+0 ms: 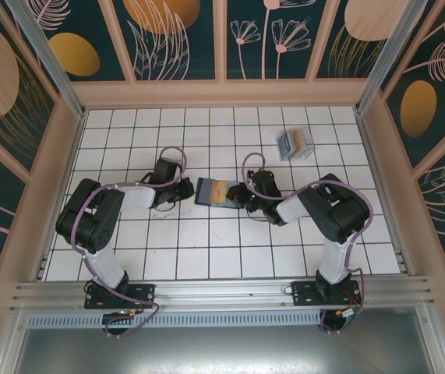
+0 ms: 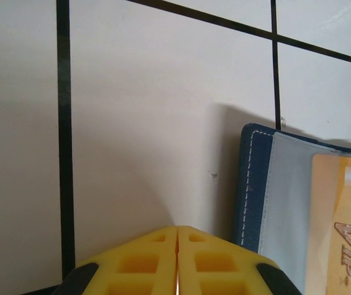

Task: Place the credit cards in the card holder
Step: Insert the credit card into the card slot.

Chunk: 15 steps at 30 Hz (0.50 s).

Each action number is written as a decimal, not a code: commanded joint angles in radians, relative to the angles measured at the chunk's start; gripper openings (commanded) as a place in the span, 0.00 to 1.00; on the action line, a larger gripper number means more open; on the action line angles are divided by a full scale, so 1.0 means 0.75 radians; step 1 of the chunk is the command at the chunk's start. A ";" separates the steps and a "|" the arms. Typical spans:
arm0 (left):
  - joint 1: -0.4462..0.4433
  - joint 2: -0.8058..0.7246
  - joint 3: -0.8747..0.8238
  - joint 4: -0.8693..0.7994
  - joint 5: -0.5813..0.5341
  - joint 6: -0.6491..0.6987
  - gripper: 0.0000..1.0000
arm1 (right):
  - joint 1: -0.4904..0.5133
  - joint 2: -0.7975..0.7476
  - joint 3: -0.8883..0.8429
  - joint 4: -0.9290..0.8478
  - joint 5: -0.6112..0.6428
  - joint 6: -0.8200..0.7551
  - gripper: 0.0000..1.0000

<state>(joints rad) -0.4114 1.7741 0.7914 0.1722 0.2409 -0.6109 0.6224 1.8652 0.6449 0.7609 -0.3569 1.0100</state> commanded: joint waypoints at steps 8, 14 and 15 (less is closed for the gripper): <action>-0.026 0.085 -0.022 -0.001 0.152 -0.038 0.09 | 0.034 0.061 0.007 0.103 0.012 0.083 0.00; -0.026 0.083 -0.027 0.009 0.171 -0.048 0.08 | 0.048 0.066 -0.013 0.127 0.069 0.116 0.00; -0.026 0.083 -0.031 0.012 0.171 -0.047 0.08 | 0.051 0.060 -0.009 0.107 0.092 0.113 0.00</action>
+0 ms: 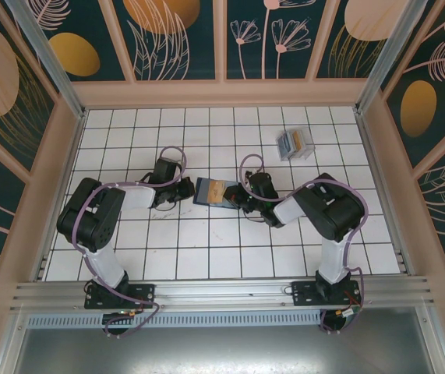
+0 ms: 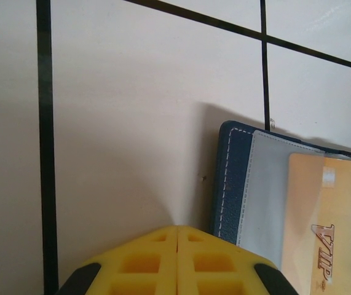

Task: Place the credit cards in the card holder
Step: Insert the credit card into the card slot.

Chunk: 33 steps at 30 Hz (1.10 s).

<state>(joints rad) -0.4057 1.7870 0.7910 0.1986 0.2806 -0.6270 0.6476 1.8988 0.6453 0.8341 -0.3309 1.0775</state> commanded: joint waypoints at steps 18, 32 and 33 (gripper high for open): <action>-0.034 0.085 -0.014 -0.034 0.133 -0.017 0.08 | 0.106 0.044 0.229 -0.343 0.103 -0.112 0.08; -0.034 0.096 0.008 -0.057 0.115 -0.001 0.07 | 0.118 -0.020 0.336 -0.653 0.213 -0.317 0.21; -0.034 0.095 0.005 -0.051 0.114 -0.005 0.07 | 0.118 -0.019 0.338 -0.641 0.201 -0.324 0.18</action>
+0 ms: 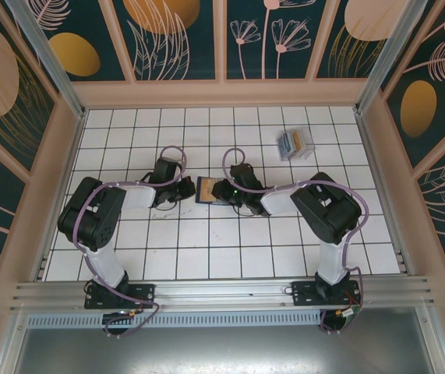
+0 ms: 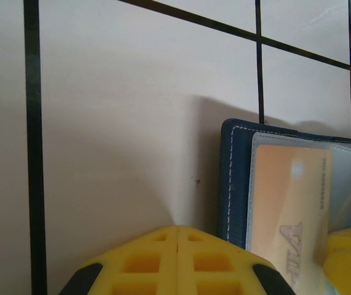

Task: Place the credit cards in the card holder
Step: Insert the credit card into the card slot.

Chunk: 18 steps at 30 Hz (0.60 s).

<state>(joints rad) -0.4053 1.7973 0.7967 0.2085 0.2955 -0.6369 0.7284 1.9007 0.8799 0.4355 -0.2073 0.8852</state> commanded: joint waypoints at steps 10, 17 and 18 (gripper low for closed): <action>-0.034 0.078 0.003 -0.048 0.111 0.002 0.07 | 0.041 0.048 0.095 -0.085 -0.059 -0.119 0.19; -0.030 0.081 0.008 -0.089 0.067 -0.002 0.08 | 0.038 0.015 0.144 -0.225 -0.003 -0.174 0.31; -0.028 0.079 0.011 -0.109 0.049 0.000 0.09 | 0.035 0.004 0.151 -0.263 0.016 -0.185 0.35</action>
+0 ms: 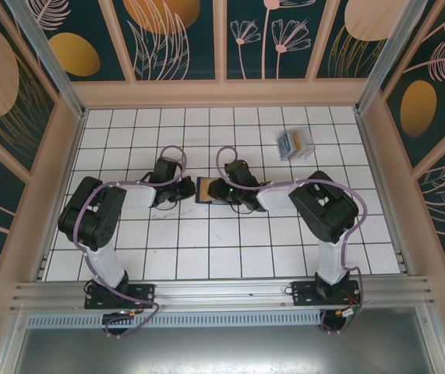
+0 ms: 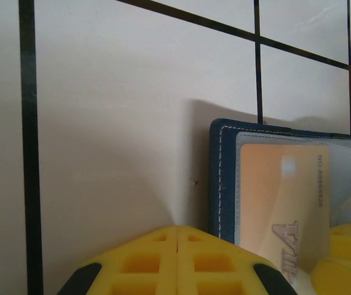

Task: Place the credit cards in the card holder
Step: Insert the credit card into the card slot.

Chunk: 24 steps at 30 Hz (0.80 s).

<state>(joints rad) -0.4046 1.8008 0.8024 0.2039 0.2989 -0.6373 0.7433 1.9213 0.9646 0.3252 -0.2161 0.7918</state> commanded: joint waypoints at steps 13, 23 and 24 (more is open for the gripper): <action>-0.003 0.018 -0.004 -0.101 0.047 0.014 0.16 | 0.010 -0.198 0.166 -0.594 0.276 -0.167 0.44; -0.003 0.002 -0.040 -0.028 0.076 -0.013 0.17 | -0.022 -0.212 0.118 -0.572 0.162 -0.106 0.49; -0.003 0.002 -0.042 -0.022 0.076 -0.014 0.17 | -0.021 -0.200 0.112 -0.561 0.163 -0.099 0.49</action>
<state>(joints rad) -0.4026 1.7981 0.8013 0.2100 0.3145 -0.6407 0.7322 1.7641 1.0599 -0.1093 -0.0540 0.6918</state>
